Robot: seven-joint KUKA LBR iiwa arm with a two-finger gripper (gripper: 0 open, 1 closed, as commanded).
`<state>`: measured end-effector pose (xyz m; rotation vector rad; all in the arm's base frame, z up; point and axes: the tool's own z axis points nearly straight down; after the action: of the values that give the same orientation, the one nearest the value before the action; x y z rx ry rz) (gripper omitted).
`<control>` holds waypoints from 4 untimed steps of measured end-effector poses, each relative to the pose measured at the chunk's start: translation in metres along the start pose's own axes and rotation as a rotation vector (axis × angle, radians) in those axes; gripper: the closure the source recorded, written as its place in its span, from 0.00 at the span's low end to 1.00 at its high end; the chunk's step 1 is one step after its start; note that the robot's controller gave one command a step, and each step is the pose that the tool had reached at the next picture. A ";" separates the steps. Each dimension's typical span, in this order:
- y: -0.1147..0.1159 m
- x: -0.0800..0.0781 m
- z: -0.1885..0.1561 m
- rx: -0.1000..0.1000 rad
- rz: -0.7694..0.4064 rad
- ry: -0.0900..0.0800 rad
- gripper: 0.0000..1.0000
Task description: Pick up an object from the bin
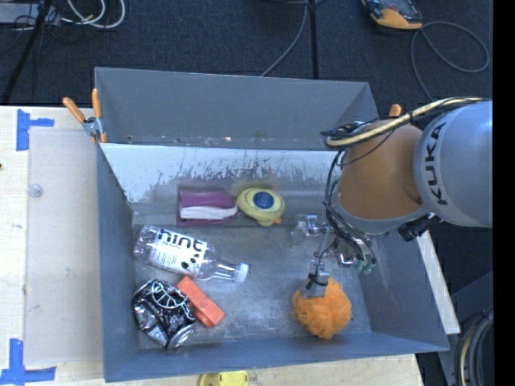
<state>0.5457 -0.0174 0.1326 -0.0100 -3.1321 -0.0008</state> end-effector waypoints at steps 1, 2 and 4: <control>0.000 -0.001 -0.004 0.000 0.000 -0.006 0.00; -0.004 0.003 0.007 0.000 -0.042 -0.013 0.00; -0.069 0.029 0.078 -0.002 -0.224 -0.004 0.00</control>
Offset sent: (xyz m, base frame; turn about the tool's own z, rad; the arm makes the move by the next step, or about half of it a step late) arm -0.0315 -0.0235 -0.0615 -0.1680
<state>0.5158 -0.0865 0.0545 0.3412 -3.1177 -0.0048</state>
